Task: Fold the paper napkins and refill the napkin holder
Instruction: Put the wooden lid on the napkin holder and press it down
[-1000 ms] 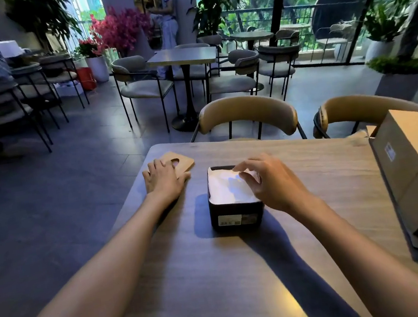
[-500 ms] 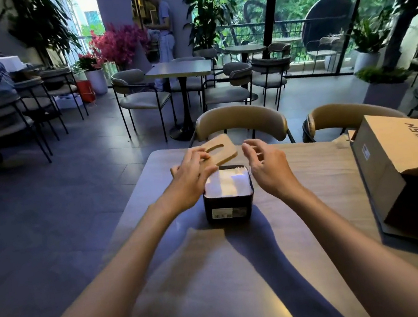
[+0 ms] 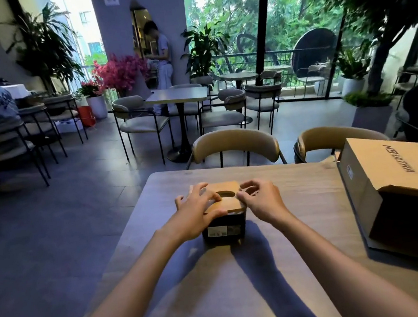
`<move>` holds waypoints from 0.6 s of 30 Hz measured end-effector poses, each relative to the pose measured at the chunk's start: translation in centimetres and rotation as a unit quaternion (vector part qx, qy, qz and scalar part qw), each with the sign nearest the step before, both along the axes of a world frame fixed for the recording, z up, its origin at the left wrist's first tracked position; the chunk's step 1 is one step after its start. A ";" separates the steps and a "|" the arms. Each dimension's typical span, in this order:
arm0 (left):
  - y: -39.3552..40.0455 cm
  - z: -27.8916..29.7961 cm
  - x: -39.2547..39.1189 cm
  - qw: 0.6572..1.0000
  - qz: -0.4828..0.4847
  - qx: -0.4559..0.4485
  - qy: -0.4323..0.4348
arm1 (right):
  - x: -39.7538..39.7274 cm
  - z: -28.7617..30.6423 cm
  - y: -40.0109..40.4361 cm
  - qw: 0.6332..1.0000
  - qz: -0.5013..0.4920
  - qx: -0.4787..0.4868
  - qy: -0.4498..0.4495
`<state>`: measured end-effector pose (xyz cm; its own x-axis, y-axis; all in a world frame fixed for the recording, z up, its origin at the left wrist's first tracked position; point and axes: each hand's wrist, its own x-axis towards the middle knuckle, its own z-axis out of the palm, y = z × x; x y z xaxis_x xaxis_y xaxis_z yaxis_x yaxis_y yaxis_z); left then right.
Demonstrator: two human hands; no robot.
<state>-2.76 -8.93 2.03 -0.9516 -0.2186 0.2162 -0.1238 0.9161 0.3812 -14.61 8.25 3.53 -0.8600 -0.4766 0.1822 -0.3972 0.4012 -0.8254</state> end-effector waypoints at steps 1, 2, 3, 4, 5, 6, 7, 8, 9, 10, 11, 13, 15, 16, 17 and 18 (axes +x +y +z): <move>-0.1 0.0 0.0 1.000 -0.002 0.020 -0.005 | 0.0 -0.1 -0.1 1.000 0.001 0.001 -0.002; -0.1 -0.1 0.1 0.999 -0.006 0.041 -0.008 | 0.1 -0.2 -0.2 1.000 0.002 0.001 -0.004; -0.2 -0.2 0.1 0.998 -0.011 0.065 -0.006 | 0.1 -0.4 -0.3 1.000 0.001 -0.002 -0.004; -0.3 -0.3 0.1 0.996 -0.015 0.093 -0.002 | 0.1 -0.4 -0.3 1.000 -0.002 -0.005 -0.003; -0.4 -0.3 0.1 0.992 -0.014 0.125 0.004 | 0.1 -0.5 -0.3 1.000 -0.005 -0.008 -0.004; -0.6 -0.4 0.0 0.987 -0.010 0.158 0.010 | 0.0 -0.6 -0.3 1.000 -0.005 -0.010 -0.007; -0.8 -0.4 -0.1 0.982 -0.006 0.189 0.013 | -0.1 -0.6 -0.3 1.000 0.002 -0.009 -0.012; -1.1 -0.6 -0.2 0.976 -0.001 0.217 0.012 | -0.2 -0.7 -0.3 1.000 0.013 -0.007 -0.019; -1.4 -0.8 -0.4 0.971 0.004 0.239 0.004 | -0.4 -0.8 -0.3 0.999 0.024 -0.004 -0.026; -1.7 -1.1 -0.6 0.967 0.007 0.255 -0.003 | -0.4 -0.8 -0.3 0.999 0.033 0.001 -0.028; -1.8 -1.6 -0.7 0.964 0.008 0.266 -0.006 | -0.5 -0.8 -0.2 0.999 0.038 0.008 -0.023; -1.9 -2.7 -0.9 0.961 0.007 0.277 0.007 | -0.5 -1.0 -0.2 0.999 0.040 0.019 -0.003; -2.0 -3.5 -1.1 0.961 0.013 0.274 0.023 | -0.4 -1.2 0.0 0.999 0.040 0.026 0.017; -2.0 -3.7 -1.1 0.963 0.014 0.270 0.026 | -0.3 -1.2 0.1 0.998 0.042 0.033 0.031; -2.1 -3.8 -1.2 0.963 0.013 0.267 0.025 | -0.2 -1.4 0.1 0.997 0.044 0.046 0.052; -2.1 -3.9 -1.3 0.963 0.009 0.267 0.022 | 0.0 -1.6 0.1 0.993 0.047 0.067 0.080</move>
<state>-4.05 -11.07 -1.87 -0.9389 -0.3266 0.1087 -0.1110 0.5862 0.8025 -14.59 8.33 1.96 -0.7754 -0.5834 0.2418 -0.5600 0.4583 -0.6902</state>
